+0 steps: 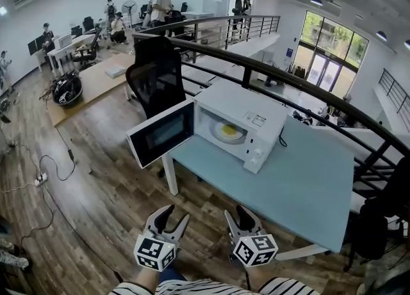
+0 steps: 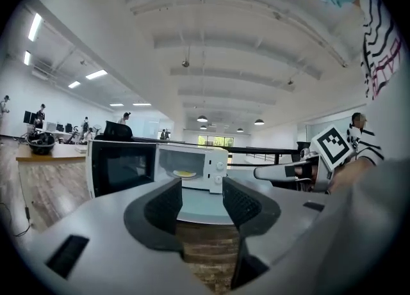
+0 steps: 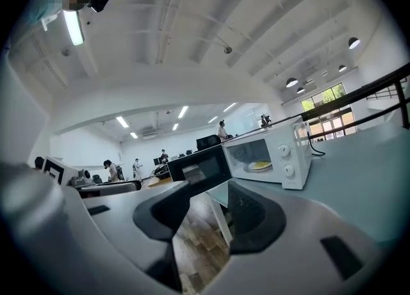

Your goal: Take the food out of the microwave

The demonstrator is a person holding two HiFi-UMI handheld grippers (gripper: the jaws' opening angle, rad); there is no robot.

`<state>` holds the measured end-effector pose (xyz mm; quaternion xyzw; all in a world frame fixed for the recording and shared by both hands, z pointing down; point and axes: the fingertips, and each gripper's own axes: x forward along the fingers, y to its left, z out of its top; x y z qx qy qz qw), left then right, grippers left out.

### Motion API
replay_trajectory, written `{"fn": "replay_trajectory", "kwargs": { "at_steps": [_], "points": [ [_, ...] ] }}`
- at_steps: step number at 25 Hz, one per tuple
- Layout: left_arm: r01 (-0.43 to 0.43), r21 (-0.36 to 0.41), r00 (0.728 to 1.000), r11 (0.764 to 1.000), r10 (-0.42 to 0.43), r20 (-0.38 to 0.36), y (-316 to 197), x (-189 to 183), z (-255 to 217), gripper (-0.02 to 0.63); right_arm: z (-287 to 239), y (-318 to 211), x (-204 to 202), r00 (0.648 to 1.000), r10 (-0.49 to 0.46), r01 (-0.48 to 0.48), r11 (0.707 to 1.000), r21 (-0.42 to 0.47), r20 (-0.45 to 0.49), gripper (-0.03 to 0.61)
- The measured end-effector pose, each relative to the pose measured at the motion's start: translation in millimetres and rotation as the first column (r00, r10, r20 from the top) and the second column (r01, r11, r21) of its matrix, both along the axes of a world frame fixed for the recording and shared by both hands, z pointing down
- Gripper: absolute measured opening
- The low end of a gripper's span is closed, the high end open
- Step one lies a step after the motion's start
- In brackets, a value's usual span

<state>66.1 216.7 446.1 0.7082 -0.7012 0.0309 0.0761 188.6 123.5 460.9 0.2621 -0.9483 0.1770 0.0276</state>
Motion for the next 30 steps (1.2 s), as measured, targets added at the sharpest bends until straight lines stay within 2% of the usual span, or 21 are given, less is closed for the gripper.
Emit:
{"fn": "replay_trajectory", "kwargs": {
  "at_steps": [5, 9, 13, 18, 24, 30],
  "points": [
    [-0.092, -0.022, 0.996, 0.996, 0.092, -0.007, -32.7, -50.9, 4.2, 0.177, 3.8, -22.7, -42.7, 0.996, 0.091, -0.091, 0.996, -0.02, -0.021, 0.178],
    [-0.177, -0.051, 0.984, 0.983, 0.176, -0.019, -59.9, -94.9, 4.3, 0.176, 3.7, -41.8, -78.7, 0.983, 0.18, -0.181, 0.982, -0.049, -0.031, 0.178],
    [-0.272, -0.072, 0.962, 0.96, 0.27, -0.033, -84.9, -132.7, 6.5, 0.176, 6.7, -57.3, -110.6, 0.961, 0.274, -0.276, 0.958, -0.08, -0.039, 0.178],
    [-0.388, -0.09, 0.922, 0.917, 0.386, -0.033, -109.8, -167.3, 11.7, 0.176, 11.9, -70.4, -138.8, 0.923, 0.383, -0.386, 0.918, -0.088, -0.05, 0.178],
    [-0.473, -0.089, 0.881, 0.876, 0.472, -0.041, -131.4, -194.6, 16.8, 0.176, 14.2, -79.6, -161.2, 0.873, 0.485, -0.487, 0.868, -0.098, -0.045, 0.178],
    [-0.514, -0.084, 0.858, 0.854, 0.511, -0.061, -153.3, -196.0, 28.9, 0.176, 21.3, -89.8, -167.1, 0.849, 0.526, -0.529, 0.843, -0.103, -0.054, 0.178]
  ]
}}
